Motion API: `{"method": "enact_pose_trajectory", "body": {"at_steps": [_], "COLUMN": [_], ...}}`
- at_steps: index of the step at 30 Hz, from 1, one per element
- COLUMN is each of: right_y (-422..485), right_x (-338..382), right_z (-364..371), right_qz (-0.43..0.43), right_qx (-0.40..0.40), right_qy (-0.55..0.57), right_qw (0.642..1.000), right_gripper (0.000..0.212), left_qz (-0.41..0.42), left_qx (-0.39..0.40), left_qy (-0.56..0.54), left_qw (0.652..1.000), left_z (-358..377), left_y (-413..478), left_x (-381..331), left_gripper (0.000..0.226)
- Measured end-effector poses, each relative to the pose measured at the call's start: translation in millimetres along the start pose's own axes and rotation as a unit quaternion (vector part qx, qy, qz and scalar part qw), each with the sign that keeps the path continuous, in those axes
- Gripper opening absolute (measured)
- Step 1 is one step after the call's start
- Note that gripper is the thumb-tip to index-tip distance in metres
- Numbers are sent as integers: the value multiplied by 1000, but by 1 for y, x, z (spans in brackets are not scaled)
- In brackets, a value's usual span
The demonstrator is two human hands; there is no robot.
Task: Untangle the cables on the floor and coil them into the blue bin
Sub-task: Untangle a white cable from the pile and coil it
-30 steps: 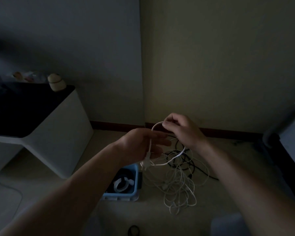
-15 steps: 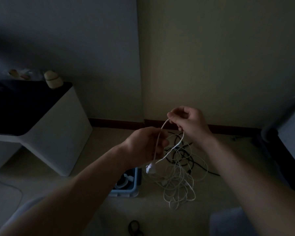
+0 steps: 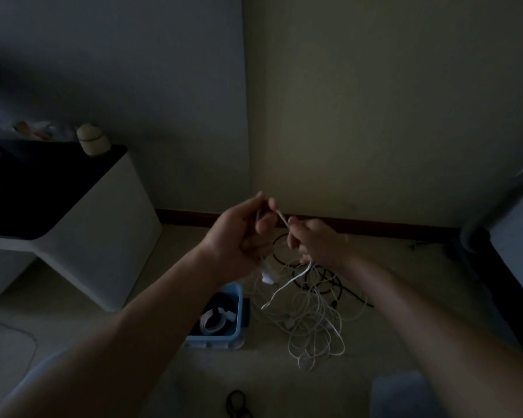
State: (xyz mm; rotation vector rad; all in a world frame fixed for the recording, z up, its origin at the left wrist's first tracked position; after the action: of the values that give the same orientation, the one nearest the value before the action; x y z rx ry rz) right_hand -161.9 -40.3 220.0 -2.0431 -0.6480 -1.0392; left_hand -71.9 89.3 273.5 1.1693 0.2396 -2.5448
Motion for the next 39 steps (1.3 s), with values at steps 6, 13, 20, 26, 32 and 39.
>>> {"method": "enact_pose_trajectory", "body": {"at_steps": [6,13,20,26,32,39], "right_y": [-3,-5,-27,-41,-44,-43], "right_x": [-16,-15,11,23,31,28], "right_z": [11,9,7,14,10,-7], "right_qz": [60,33,-127,-145,-181,-237], "right_qx": [108,113,-5,57,82,-41], "right_qy": [-42,39,-205,-206,-136,-79], "right_qw": [991,992,970,966,971,967], "right_gripper": [33,13,17,21,25,16], "left_qz": [90,130,130,120,72,-40], "left_qx": [-68,-183,-166,-162,-105,-55], "left_qy": [-29,-108,-27,108,278,291], "left_qw": [993,969,977,973,952,954], "left_z": [-22,-35,-38,-29,-18,-8], "left_y": [5,5,9,12,11,4], "left_x": [-29,-39,-33,-18,5,28], "left_gripper": [34,36,40,41,38,33]}}
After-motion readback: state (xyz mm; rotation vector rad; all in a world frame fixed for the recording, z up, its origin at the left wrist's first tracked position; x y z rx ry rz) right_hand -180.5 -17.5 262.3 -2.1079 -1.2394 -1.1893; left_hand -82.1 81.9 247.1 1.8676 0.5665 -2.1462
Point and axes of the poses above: each hand's wrist, its own y-axis towards the middle knuckle, its own z-axis out of the palm, x = y × z, the point moved 3 cm from there along y, towards the middle knuckle, and after that the axes turned 14 degrees about z, right-handed, at the moved point
